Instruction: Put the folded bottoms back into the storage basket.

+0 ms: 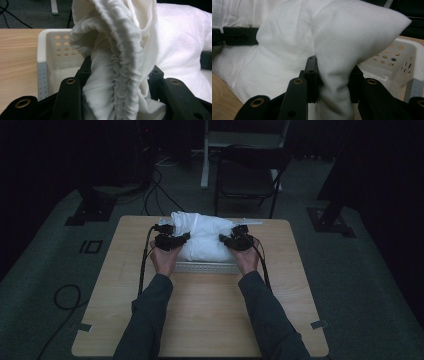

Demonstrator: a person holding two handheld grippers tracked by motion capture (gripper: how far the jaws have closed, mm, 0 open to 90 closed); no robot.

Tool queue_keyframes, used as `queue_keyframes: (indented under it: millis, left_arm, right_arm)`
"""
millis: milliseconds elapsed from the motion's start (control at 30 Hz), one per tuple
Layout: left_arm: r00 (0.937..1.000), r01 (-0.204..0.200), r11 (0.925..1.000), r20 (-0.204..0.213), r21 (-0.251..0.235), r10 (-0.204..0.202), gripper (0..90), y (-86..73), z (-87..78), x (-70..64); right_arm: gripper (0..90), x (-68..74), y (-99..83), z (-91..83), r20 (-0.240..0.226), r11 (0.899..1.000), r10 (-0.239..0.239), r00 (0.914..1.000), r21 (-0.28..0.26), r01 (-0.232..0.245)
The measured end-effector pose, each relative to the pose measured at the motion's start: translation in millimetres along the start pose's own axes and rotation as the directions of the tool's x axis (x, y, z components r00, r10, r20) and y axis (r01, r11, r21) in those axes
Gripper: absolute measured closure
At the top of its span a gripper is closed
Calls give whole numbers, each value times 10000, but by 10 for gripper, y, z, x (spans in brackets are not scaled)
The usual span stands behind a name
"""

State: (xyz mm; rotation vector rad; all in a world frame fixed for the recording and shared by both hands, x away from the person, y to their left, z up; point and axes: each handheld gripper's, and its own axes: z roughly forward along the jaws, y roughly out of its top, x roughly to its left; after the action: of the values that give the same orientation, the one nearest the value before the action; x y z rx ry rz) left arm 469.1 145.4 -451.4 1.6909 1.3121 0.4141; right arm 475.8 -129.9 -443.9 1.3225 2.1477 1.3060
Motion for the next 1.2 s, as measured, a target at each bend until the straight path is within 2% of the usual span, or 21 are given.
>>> queue_keyframes:
  millis: [700,1200]
  left_arm:
    - [9993,-287,9994,-217,193,291,537,-36,103,8]
    - [9983,-321,9982,-462,502,345,536,-79,213,9]
  right_arm:
    - [701,-47,-34,86,103,9997,27,9999,223,-29]
    - [700,-93,-73,174,258,9989,63,9996,469,-75]
